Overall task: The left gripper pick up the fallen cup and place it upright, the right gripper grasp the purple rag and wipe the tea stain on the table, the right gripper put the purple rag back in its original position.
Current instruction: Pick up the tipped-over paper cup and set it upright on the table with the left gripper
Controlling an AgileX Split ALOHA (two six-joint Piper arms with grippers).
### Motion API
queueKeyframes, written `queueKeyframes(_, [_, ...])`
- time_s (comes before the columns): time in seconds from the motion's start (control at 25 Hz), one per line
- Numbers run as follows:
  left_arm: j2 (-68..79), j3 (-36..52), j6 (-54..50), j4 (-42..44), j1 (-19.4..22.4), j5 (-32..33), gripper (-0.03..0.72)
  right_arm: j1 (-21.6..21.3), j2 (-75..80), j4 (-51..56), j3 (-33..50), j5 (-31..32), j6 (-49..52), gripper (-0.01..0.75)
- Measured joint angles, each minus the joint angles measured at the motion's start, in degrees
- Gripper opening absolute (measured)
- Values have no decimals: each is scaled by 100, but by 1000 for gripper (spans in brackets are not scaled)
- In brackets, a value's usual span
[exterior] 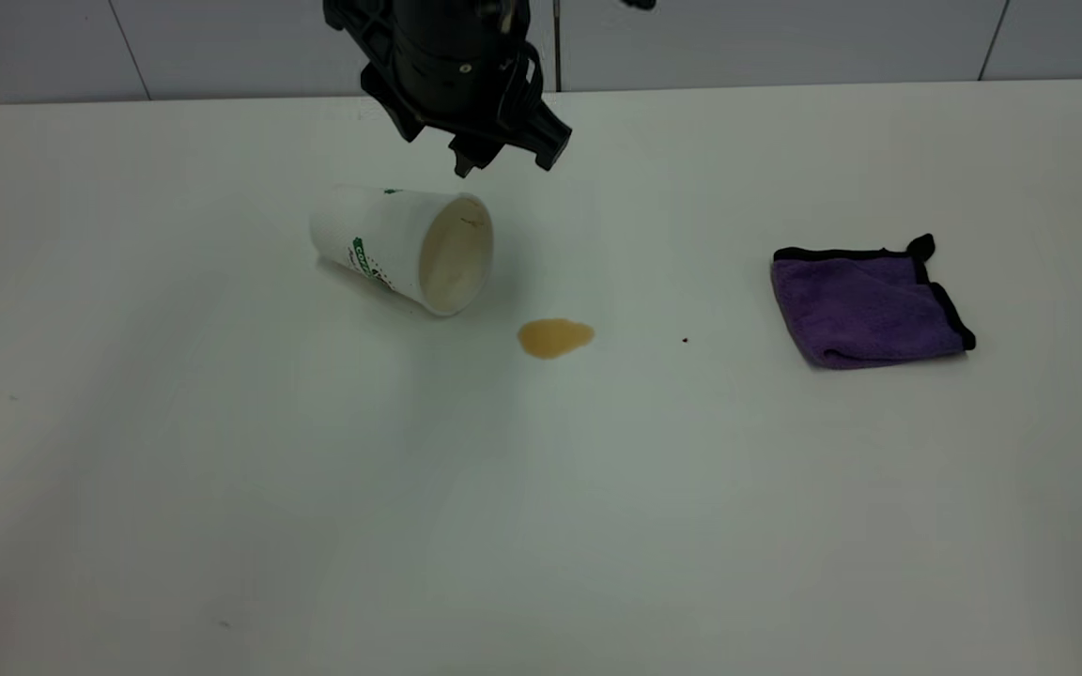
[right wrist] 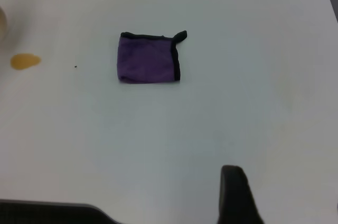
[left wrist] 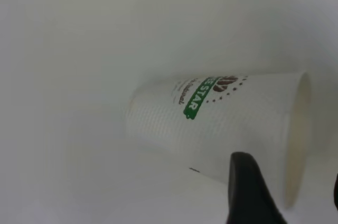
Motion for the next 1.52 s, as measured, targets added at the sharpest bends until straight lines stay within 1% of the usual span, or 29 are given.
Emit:
queueKeyframes(0.24, [319,-6,-753,636,0,-57,429,0,0,0,0,0,0,486])
queueKeyframes(0.6, [428,-12,-863,727,0,-439,429,0,0,0,0,0,0,486])
queueKeyframes(0.76, [428,-12,-993,745,0,-445,429,0,0,0,0,0,0,486])
queueKeyframes(1.0, [546,-17,-1158,1112,0,-462,429,0,0,0,0,0,0,486])
queueKeyframes(1.36, [829,-17,-1277,1209,0,-409,429,0,0,0,0,0,0,486])
queueKeyframes(1.52, [915,-17,-1508,1525,0,-395,429,0,0,0,0,0,0,486])
